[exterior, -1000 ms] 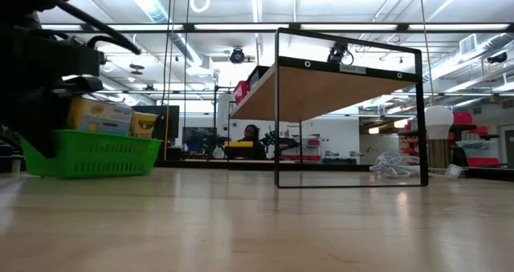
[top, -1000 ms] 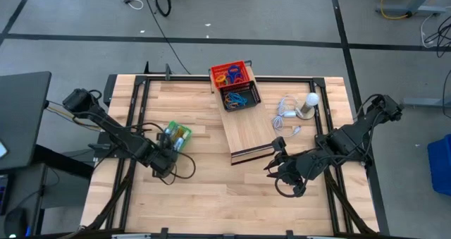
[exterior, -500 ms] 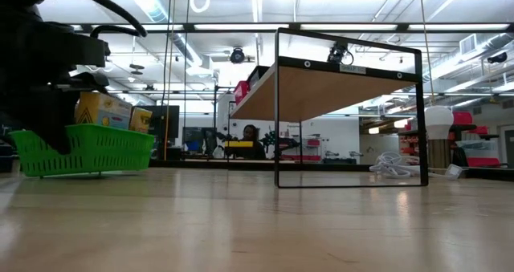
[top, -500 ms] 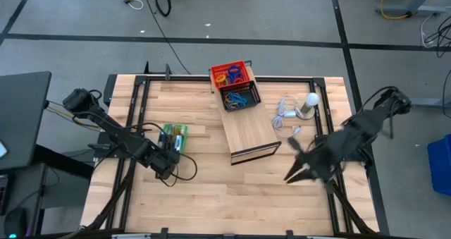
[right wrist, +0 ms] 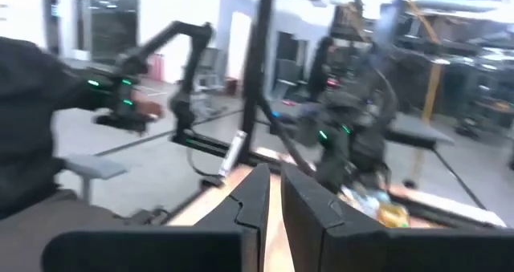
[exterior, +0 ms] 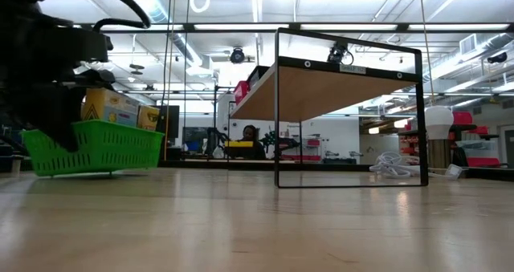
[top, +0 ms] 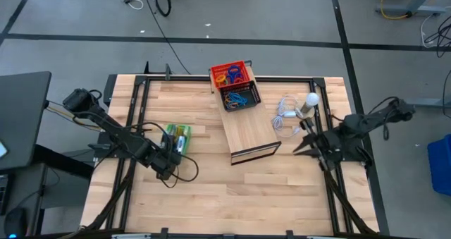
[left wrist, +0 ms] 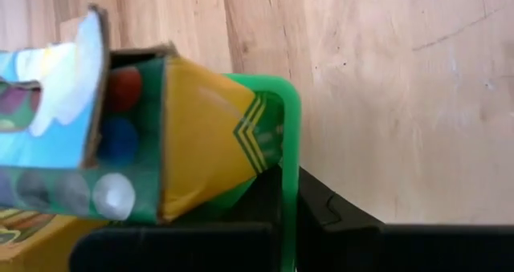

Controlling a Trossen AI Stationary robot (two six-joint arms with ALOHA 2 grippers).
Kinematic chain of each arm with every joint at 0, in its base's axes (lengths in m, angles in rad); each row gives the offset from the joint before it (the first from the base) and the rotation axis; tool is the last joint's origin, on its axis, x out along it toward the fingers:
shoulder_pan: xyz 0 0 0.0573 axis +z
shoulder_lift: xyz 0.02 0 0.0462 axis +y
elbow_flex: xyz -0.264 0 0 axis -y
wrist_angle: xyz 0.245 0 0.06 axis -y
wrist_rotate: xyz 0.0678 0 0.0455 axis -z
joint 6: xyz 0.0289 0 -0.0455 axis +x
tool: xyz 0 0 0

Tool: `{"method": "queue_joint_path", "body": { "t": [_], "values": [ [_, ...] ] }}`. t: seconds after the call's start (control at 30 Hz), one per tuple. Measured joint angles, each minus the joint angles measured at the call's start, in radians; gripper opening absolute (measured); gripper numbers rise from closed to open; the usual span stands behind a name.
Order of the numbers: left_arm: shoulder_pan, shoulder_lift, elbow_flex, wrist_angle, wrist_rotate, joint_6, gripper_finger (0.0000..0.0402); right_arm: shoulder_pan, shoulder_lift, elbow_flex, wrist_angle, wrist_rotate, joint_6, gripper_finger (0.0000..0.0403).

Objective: Pick & Place Office Desk Supplies
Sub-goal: Put the green basket with crayon boxes on the shelf

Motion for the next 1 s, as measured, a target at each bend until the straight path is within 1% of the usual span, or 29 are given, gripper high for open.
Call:
{"method": "queue_joint_path", "body": {
  "t": [0.07, 0.17, 0.33, 0.47, 0.63, 0.8, 1.0],
  "values": [
    [0.000, 0.001, 0.010, -0.005, -0.001, 0.016, 0.0005, -0.023, -0.044, -0.071, 0.025, 0.023, 0.017, 0.0041],
    [0.000, 0.001, 0.039, -0.011, -0.002, 0.037, 0.0005, -0.050, -0.082, -0.145, 0.061, 0.031, 0.054, 0.0041],
    [0.000, 0.003, 0.104, -0.053, -0.008, 0.077, 0.0005, -0.076, -0.091, -0.203, 0.068, 0.032, 0.079, 0.0041],
    [0.000, 0.038, 0.175, -0.117, -0.040, 0.109, 0.0005, -0.090, -0.091, -0.232, 0.073, 0.033, 0.085, 0.0041],
    [0.010, 0.121, 0.268, -0.173, -0.040, 0.154, 0.0005, -0.099, -0.091, -0.238, 0.068, 0.033, 0.105, 0.0041],
    [0.025, 0.201, 0.387, -0.272, -0.039, 0.211, 0.0005, -0.099, -0.090, -0.238, 0.067, 0.033, 0.102, 0.0041],
    [0.033, 0.240, 0.535, -0.379, -0.059, 0.290, 0.0005, -0.099, -0.090, -0.238, 0.051, 0.031, 0.103, 0.0041]
  ]
}}
